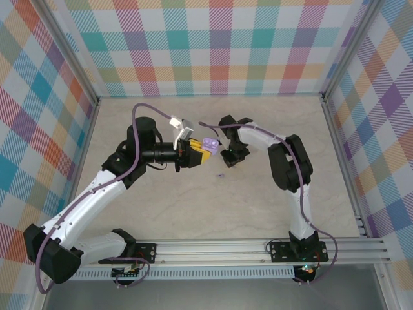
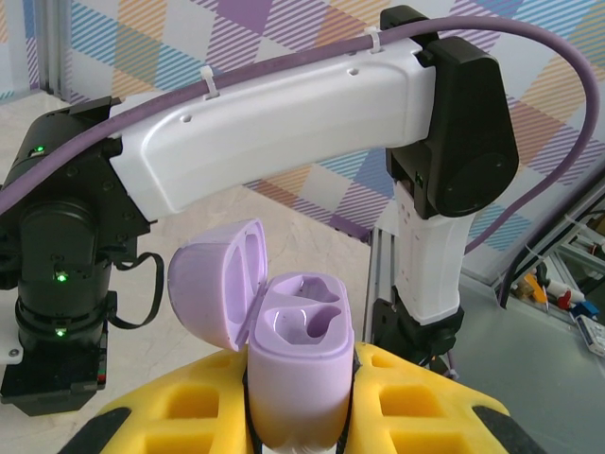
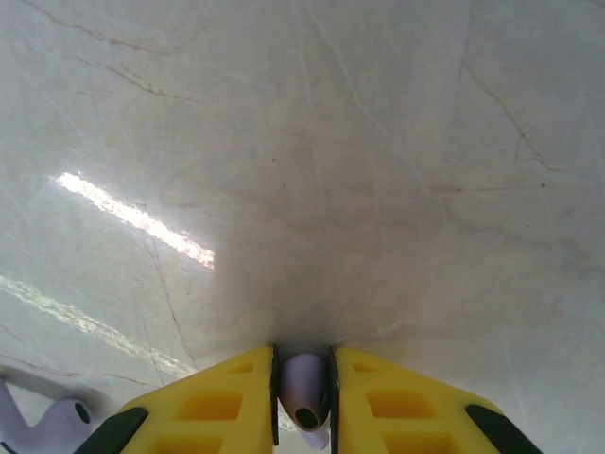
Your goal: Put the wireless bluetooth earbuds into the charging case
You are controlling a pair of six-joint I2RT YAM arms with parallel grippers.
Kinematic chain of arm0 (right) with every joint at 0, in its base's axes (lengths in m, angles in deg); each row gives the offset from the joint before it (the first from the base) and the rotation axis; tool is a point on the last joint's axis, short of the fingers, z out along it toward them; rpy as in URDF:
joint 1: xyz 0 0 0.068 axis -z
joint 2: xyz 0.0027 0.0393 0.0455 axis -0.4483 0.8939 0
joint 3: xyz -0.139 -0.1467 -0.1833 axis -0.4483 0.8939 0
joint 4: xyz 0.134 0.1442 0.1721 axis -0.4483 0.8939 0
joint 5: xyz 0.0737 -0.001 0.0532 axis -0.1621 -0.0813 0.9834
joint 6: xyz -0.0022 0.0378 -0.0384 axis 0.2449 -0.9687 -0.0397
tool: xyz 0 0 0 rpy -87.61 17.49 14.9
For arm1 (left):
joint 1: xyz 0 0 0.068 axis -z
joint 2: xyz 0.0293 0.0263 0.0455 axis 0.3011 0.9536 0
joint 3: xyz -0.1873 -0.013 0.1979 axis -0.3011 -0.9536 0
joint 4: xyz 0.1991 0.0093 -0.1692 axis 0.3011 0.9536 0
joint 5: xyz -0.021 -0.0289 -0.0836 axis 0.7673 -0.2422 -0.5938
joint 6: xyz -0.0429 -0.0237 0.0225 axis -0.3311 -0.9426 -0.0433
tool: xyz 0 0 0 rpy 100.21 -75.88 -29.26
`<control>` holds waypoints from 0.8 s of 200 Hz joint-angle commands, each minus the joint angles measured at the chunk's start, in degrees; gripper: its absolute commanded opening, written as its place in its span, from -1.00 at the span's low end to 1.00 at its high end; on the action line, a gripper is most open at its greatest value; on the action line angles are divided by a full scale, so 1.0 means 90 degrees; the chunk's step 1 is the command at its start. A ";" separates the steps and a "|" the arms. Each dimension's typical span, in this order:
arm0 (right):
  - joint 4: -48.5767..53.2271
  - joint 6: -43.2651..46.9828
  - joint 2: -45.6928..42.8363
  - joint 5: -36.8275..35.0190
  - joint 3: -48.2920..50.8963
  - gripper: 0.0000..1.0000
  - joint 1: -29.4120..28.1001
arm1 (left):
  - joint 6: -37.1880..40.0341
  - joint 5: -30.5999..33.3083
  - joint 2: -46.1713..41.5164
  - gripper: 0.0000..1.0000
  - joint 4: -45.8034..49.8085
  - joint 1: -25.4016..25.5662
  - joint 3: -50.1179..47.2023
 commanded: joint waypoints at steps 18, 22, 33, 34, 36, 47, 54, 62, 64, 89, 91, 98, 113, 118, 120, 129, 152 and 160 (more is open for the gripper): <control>-0.0389 -0.0707 -0.0295 0.0850 0.0284 -0.63 0.0531 | 0.0090 0.0112 -0.0093 -0.77 0.0021 -0.0060 -0.0087; -0.0433 -0.0766 -0.0339 0.0946 0.0328 -0.63 0.0591 | 0.0079 0.0143 -0.0083 -0.77 0.0030 -0.0060 -0.0092; -0.0591 -0.0898 -0.0450 0.1227 0.0471 -0.63 0.0761 | 0.0063 0.0196 -0.0031 -0.78 0.0049 -0.0061 -0.0087; -0.0603 -0.0908 -0.0464 0.1250 0.0483 -0.63 0.0779 | 0.0063 0.0202 -0.0027 -0.78 0.0050 -0.0062 -0.0087; -0.0637 -0.0929 -0.0489 0.1301 0.0509 -0.63 0.0812 | 0.0052 0.0204 -0.0020 -0.77 0.0050 -0.0065 -0.0087; -0.0790 -0.1063 -0.0605 0.1567 0.0675 -0.64 0.0995 | 0.0018 0.0244 0.0024 -0.78 0.0060 -0.0064 -0.0082; -0.0889 -0.1125 -0.0673 0.1721 0.0776 -0.64 0.1103 | 0.0006 0.0277 0.0066 -0.77 0.0069 -0.0060 -0.0069; -0.1003 -0.1192 -0.0752 0.1864 0.0890 -0.64 0.1187 | -0.0006 0.0330 0.0096 -0.77 0.0085 -0.0065 -0.0067; -0.1032 -0.1211 -0.0773 0.1903 0.0919 -0.64 0.1219 | -0.0007 0.0353 0.0101 -0.78 0.0088 -0.0063 -0.0067; -0.1436 -0.1430 -0.1023 0.2409 0.1294 -0.64 0.1465 | -0.0109 0.0675 0.0193 -0.77 0.0119 -0.0062 -0.0105; -0.1477 -0.1456 -0.1044 0.2452 0.1330 -0.64 0.1481 | -0.0125 0.0723 0.0199 -0.77 0.0119 -0.0060 -0.0106; -0.1621 -0.1531 -0.1111 0.2627 0.1445 -0.64 0.1566 | -0.0215 0.0907 0.0242 -0.77 0.0114 -0.0058 -0.0125; -0.1940 -0.1703 -0.1256 0.2971 0.1702 -0.64 0.1714 | -0.0433 0.1493 0.0353 -0.77 0.0201 -0.0063 -0.0135; -0.2048 -0.1753 -0.1301 0.3086 0.1781 -0.64 0.1762 | -0.0510 0.1673 0.0407 -0.77 0.0233 -0.0063 -0.0136; -0.2079 -0.1773 -0.1313 0.3127 0.1818 -0.64 0.1782 | -0.0538 0.1734 0.0428 -0.77 0.0243 -0.0063 -0.0140; -0.2261 -0.1850 -0.1409 0.3297 0.1964 -0.64 0.1861 | -0.0649 0.1960 0.0534 -0.77 0.0265 -0.0063 -0.0149; -0.2697 -0.2067 -0.1696 0.3698 0.2359 -0.64 0.2037 | -0.0946 0.2146 0.0812 -0.77 0.0139 -0.0063 -0.0256; -0.2878 -0.2138 -0.1818 0.3867 0.2508 -0.64 0.2092 | -0.1053 0.2174 0.0897 -0.78 0.0042 -0.0063 -0.0307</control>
